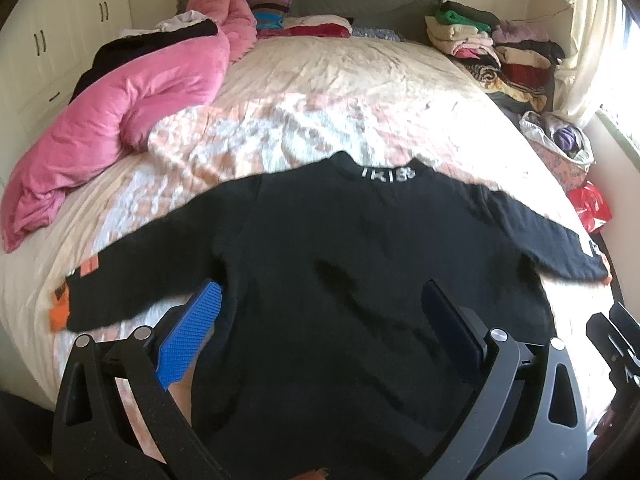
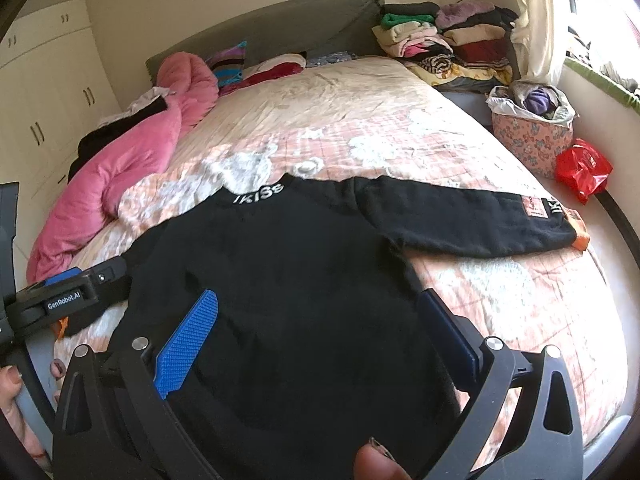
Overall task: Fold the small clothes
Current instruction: 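Move the right tool to the orange sleeve cuff and grasp it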
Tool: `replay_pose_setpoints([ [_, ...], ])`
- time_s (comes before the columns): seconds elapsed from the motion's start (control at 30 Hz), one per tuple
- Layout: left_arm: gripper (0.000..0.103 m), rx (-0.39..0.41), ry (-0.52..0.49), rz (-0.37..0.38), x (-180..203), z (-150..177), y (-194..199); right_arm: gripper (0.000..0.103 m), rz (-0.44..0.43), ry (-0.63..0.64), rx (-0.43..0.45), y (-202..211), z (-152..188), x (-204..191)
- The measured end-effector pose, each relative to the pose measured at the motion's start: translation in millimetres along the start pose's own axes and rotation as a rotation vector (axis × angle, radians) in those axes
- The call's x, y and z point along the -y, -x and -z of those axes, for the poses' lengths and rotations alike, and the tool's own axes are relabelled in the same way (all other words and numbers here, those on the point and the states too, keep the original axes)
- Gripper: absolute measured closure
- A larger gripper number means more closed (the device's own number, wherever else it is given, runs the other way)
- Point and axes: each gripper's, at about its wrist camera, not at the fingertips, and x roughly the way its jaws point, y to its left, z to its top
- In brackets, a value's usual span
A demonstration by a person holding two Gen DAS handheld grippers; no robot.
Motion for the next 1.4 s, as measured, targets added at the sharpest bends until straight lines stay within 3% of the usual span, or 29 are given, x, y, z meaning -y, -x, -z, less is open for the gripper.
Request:
replay_pose_setpoints([
  [0.33,0.009,-0.021,-0.022,0.008,23.6,-36.0,-23.4,0.004,0.012,-0.086,-0.005,-22.5,-42.7,39.0],
  [0.73,0.009,-0.063,-0.04,0.099,71.9,-60.0,-76.2,0.004,0.179,-0.229,0.043,-32.4,-87.7,135.9],
  [0.87,0.009,-0.058,-0.031,0.096,79.7,-64.8,-91.0,0.004,0.224,-0.297,0.044,-37.7,-97.4,172.1],
  [1.03,0.009,-0.018,0.01,0.117,82.0,-68.9,-102.8,0.004,0.265,-0.376,0.035,-49.9,-101.3,211.5],
  [1.4,0.009,-0.042,-0.063,0.083,85.5,-47.0,-138.9,0.004,0.315,-0.674,-0.052,-87.2,-65.1,298.8],
])
